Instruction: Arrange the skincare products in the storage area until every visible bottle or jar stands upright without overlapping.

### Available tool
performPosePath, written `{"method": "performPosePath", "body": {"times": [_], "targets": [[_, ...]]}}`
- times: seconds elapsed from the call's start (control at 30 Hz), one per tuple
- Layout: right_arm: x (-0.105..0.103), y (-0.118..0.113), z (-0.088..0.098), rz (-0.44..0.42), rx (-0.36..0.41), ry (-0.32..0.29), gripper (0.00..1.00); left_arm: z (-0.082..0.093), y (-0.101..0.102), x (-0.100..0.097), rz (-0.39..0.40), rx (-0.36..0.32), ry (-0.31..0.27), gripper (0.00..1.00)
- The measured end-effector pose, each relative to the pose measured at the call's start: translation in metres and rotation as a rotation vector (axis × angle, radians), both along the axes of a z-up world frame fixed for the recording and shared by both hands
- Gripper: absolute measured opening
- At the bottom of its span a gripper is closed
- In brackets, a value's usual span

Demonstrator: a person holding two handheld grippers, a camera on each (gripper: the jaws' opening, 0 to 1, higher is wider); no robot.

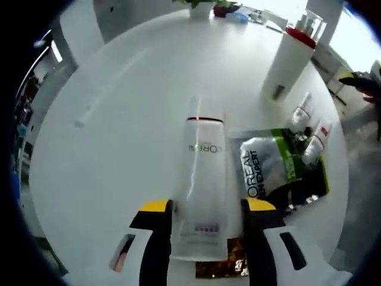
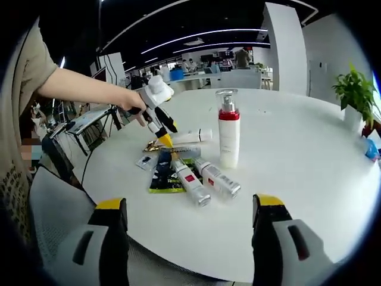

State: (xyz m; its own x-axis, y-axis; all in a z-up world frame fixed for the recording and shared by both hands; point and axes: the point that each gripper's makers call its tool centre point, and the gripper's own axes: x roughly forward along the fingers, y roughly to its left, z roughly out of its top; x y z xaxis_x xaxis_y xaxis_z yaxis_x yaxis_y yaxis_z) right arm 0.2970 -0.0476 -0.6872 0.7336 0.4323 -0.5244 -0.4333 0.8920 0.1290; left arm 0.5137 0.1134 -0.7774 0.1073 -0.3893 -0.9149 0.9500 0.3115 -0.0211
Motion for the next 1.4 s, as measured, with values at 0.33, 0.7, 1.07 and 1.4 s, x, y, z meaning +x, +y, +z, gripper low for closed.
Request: {"method": "performPosePath", "body": {"times": [0.33, 0.7, 1.07, 1.4], "targets": [[0.000, -0.001, -0.001, -0.004, -0.003, 0.003, 0.86, 0.000, -0.001, 0.003, -0.023, 0.022, -0.003, 0.35], [0.000, -0.001, -0.002, -0.004, -0.010, 0.006, 0.86, 0.000, 0.000, 0.005, -0.011, 0.028, -0.013, 0.30], [0.000, 0.000, -0.001, 0.004, -0.016, 0.000, 0.86, 0.019, -0.005, -0.002, 0.119, -0.056, 0.038, 0.28], [-0.001, 0.003, 0.002, 0.024, -0.031, -0.019, 0.84, 0.033, -0.006, -0.027, 0.148, -0.061, 0.098, 0.27]]}}
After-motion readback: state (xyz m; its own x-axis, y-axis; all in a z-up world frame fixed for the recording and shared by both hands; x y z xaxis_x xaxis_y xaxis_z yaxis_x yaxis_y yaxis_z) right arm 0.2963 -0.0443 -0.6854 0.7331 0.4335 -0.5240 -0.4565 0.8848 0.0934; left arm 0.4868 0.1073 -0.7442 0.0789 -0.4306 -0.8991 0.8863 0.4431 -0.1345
